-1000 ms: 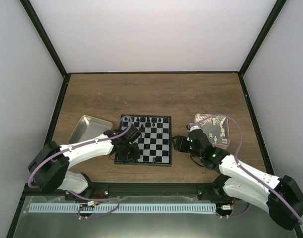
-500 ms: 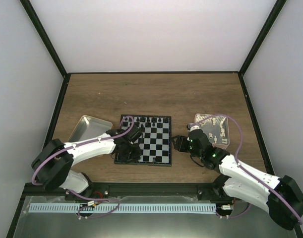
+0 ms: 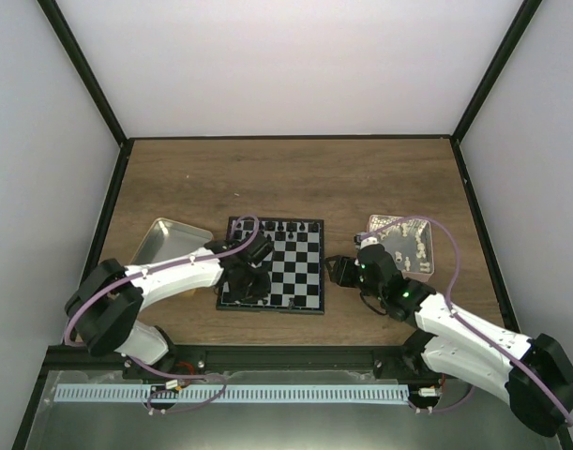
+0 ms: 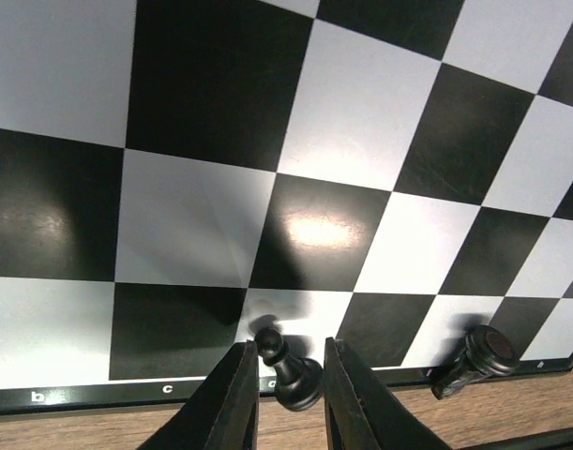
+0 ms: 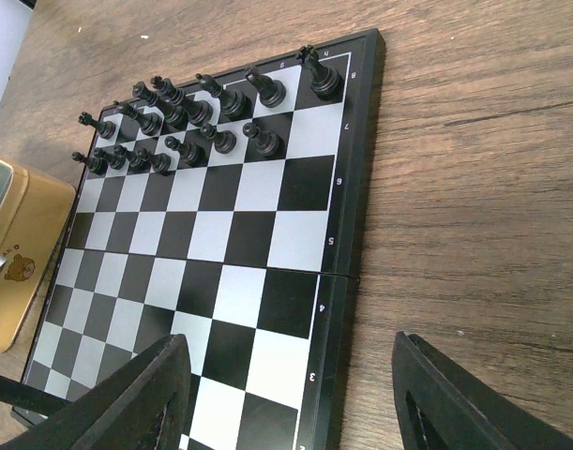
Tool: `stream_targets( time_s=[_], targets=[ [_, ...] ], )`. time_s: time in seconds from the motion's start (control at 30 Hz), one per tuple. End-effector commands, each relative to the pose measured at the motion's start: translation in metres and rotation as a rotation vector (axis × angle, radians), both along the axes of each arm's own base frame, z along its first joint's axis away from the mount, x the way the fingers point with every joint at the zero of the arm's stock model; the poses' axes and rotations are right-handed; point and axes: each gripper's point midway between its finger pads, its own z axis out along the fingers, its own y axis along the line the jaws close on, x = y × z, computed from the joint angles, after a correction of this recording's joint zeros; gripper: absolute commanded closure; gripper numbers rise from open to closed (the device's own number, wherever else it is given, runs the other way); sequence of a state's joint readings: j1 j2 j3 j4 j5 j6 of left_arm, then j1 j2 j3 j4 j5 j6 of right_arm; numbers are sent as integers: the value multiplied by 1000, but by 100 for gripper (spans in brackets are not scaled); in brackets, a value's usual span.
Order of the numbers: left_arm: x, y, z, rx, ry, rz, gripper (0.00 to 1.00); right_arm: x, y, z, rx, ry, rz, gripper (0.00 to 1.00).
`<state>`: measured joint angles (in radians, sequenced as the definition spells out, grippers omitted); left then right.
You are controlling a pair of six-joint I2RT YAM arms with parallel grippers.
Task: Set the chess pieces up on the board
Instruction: Pick up the chess piece from the chessboard.
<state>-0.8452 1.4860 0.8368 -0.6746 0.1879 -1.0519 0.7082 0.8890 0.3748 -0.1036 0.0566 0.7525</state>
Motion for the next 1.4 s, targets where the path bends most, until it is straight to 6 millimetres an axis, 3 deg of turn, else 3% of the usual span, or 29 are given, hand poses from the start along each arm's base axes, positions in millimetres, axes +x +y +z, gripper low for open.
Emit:
stream_targets(
  time_s=[0.0, 0.13, 0.23, 0.97, 1.37],
  targets=[
    [1, -6, 3, 13, -16, -59, 75, 2, -5, 0, -10, -18, -21, 40],
    [-5, -10, 2, 30, -6, -92, 66, 2, -5, 0, -8, -17, -20, 40],
    [-8, -12, -2, 43, -1, -99, 64, 2, -5, 0, -6, -17, -19, 40],
    [4, -21, -7, 36, -33, -34, 65, 1, -8, 2, -7, -31, -24, 39],
    [12, -6, -12, 254, -119, -81, 69, 2, -8, 2, -9, -35, -23, 40]
  ],
)
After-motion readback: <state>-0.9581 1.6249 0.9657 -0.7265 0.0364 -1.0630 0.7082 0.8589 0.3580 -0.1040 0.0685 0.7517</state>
